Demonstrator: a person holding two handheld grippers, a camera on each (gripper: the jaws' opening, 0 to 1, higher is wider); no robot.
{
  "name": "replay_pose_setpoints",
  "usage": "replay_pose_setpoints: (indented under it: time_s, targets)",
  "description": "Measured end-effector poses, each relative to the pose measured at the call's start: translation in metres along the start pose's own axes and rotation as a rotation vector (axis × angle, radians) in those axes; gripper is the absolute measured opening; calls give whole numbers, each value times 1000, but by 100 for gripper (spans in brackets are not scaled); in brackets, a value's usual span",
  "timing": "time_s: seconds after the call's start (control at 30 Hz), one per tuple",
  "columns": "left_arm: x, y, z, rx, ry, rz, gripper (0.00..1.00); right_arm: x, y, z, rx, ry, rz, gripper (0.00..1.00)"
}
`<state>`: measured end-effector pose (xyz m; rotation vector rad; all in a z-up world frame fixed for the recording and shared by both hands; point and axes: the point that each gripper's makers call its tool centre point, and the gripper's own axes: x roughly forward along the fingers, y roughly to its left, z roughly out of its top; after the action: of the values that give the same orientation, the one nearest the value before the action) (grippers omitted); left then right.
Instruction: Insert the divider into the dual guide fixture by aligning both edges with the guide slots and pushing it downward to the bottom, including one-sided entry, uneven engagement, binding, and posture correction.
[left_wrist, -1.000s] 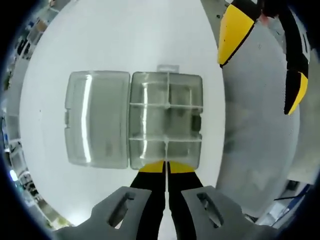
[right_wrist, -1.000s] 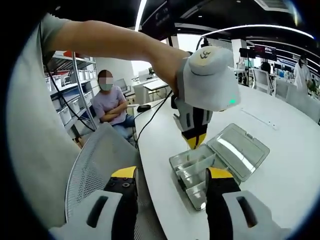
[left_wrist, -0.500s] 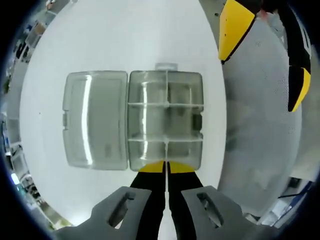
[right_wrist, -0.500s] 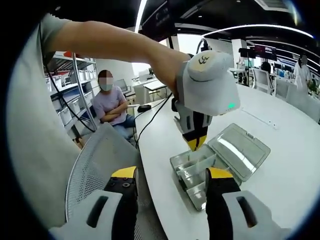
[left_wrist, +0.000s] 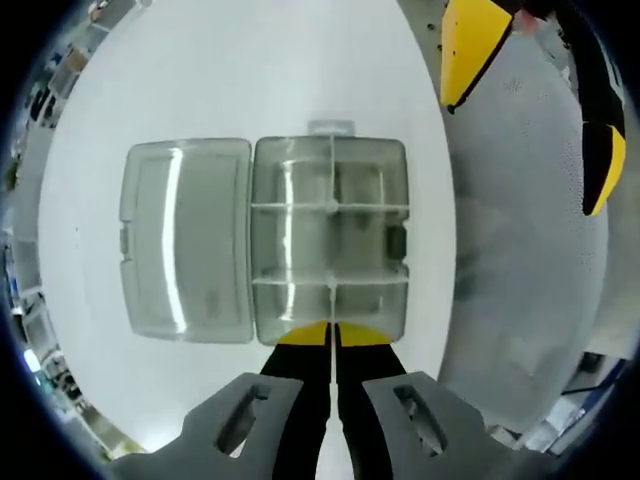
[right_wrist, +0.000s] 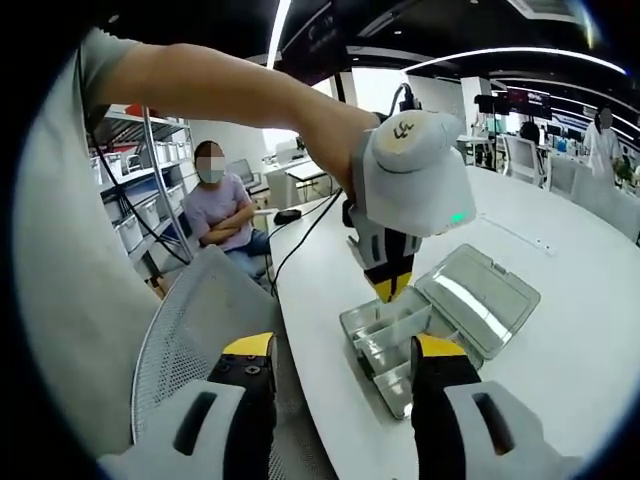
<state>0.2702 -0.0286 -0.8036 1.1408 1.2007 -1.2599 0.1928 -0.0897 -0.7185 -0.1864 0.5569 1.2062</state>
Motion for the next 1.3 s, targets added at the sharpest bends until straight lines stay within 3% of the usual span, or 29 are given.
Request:
replay_pose_setpoints:
  time_s: [1.3]
  targets:
    - [19, 1, -3, 22, -2, -2, 0, 0, -4, -1, 4, 6, 2, 51]
